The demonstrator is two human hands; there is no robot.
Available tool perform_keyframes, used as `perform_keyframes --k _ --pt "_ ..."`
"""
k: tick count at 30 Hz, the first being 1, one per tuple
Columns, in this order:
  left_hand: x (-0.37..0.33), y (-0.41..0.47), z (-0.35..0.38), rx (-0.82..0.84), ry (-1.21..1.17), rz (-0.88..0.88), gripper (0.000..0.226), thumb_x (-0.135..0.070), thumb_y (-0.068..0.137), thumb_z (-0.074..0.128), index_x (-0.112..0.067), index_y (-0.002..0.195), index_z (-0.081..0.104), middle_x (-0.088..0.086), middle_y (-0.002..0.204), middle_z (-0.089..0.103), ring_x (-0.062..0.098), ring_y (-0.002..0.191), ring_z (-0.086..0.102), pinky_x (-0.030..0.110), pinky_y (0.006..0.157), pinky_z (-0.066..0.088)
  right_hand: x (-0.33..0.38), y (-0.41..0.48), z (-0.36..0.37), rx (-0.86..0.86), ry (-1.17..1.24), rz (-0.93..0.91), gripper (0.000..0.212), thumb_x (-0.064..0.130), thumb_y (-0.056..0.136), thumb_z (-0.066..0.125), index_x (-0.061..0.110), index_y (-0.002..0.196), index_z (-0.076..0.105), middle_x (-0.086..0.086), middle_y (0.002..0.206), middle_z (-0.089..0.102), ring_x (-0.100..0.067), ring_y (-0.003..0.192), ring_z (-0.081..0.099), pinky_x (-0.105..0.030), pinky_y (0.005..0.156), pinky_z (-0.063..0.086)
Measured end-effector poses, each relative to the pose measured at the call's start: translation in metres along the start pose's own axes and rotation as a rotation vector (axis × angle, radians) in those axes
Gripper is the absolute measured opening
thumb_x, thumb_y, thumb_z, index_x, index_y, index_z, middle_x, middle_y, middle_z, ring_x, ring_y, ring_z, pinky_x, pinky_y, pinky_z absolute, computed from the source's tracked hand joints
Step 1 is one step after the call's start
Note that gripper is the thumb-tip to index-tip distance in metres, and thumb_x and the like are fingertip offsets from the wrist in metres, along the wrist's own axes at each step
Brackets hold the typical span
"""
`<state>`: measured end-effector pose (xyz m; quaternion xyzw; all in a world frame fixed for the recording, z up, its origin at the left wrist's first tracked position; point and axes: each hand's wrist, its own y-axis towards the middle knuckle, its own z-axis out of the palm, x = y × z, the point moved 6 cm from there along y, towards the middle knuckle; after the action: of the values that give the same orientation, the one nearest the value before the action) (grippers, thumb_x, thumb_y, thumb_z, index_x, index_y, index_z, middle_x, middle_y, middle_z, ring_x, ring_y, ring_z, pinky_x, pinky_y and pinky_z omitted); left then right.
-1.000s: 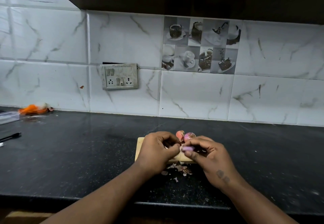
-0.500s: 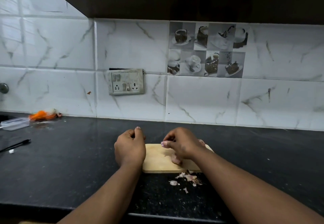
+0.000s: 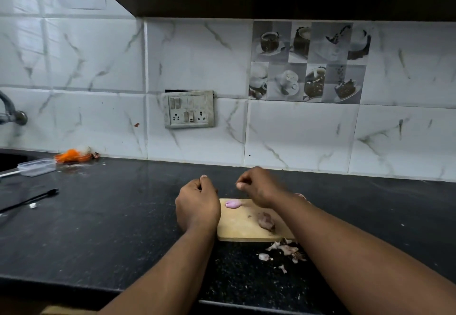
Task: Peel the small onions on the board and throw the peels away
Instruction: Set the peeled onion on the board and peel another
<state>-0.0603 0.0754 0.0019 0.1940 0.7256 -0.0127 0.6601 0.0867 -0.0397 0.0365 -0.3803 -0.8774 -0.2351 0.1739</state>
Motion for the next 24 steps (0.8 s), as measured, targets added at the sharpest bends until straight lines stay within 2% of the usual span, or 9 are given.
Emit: perform_keyframes --k 2,6,8,11,14,18,21,24 --pt "0.004 0.001 0.005 0.055 -0.007 -0.003 0.043 -0.038 0.103 0.044 -0.020 0.074 0.071 -0.003 0.076 0.068 0.017 0.071 0.059 0.031 0.063 0.038 -0.007 -0.012 -0.017 -0.068 -0.036 -0.003 0.011 0.028 0.095 0.067 0.026 0.094 0.078 0.006 0.097 0.078 -0.015 0.093 0.071 -0.039 0.091 0.057" --pt "0.006 0.001 0.019 0.156 0.057 0.058 0.028 -0.028 0.103 0.045 -0.019 0.094 0.070 -0.002 0.094 0.069 0.021 0.084 0.061 0.036 0.075 0.049 -0.018 -0.056 -0.026 0.058 -0.216 0.028 0.019 0.050 0.088 0.070 0.033 0.096 0.075 0.012 0.094 0.077 -0.010 0.092 0.069 -0.035 0.089 0.055" --pt "0.004 0.002 0.019 0.173 0.085 0.076 0.022 -0.021 0.101 0.047 -0.025 0.103 0.069 -0.005 0.103 0.070 0.018 0.088 0.060 0.032 0.073 0.045 -0.022 -0.070 -0.021 0.099 -0.267 0.047 0.032 0.060 0.080 0.071 0.037 0.102 0.072 0.013 0.095 0.076 -0.009 0.099 0.066 -0.037 0.096 0.048" --pt "0.001 -0.003 0.026 0.300 0.224 0.199 0.026 -0.017 0.098 0.054 -0.028 0.114 0.071 -0.008 0.117 0.070 0.015 0.099 0.061 0.031 0.079 0.046 -0.022 -0.075 -0.018 0.032 -0.302 0.010 0.035 0.056 0.076 0.074 0.039 0.107 0.071 0.011 0.108 0.074 -0.012 0.113 0.062 -0.042 0.106 0.043" --pt "-0.010 -0.019 0.039 0.418 0.397 0.516 0.025 -0.019 0.091 0.062 -0.028 0.108 0.078 -0.008 0.118 0.073 0.018 0.114 0.062 0.034 0.095 0.051 -0.027 -0.080 -0.027 -0.043 -0.121 -0.001 0.022 0.040 0.081 0.077 0.035 0.103 0.075 0.013 0.100 0.075 -0.009 0.099 0.068 -0.037 0.099 0.051" --pt "-0.019 -0.051 0.057 0.599 0.517 0.803 0.036 -0.012 0.090 0.050 -0.021 0.114 0.076 -0.005 0.123 0.073 0.018 0.118 0.061 0.030 0.103 0.045 -0.048 -0.096 -0.052 -0.181 0.133 -0.035 0.012 0.027 0.084 0.078 0.028 0.096 0.079 0.010 0.086 0.077 -0.003 0.076 0.068 -0.034 0.079 0.059" --pt "-0.017 -0.069 0.066 0.759 0.625 0.786 0.032 -0.023 0.101 0.042 -0.012 0.108 0.070 0.006 0.119 0.072 0.028 0.115 0.062 0.036 0.097 0.048 -0.061 -0.120 -0.067 -0.231 0.456 -0.070 0.009 0.020 0.087 0.080 0.025 0.094 0.080 0.003 0.080 0.078 -0.007 0.065 0.065 -0.035 0.068 0.058" --pt "-0.013 -0.088 0.066 0.952 0.665 0.742 0.039 -0.032 0.107 0.035 -0.012 0.125 0.063 0.007 0.137 0.061 0.027 0.128 0.055 0.036 0.104 0.043 -0.069 -0.145 -0.076 -0.254 0.656 -0.090 0.011 0.018 0.087 0.081 0.022 0.097 0.081 -0.006 0.087 0.079 -0.012 0.069 0.065 -0.033 0.070 0.056"
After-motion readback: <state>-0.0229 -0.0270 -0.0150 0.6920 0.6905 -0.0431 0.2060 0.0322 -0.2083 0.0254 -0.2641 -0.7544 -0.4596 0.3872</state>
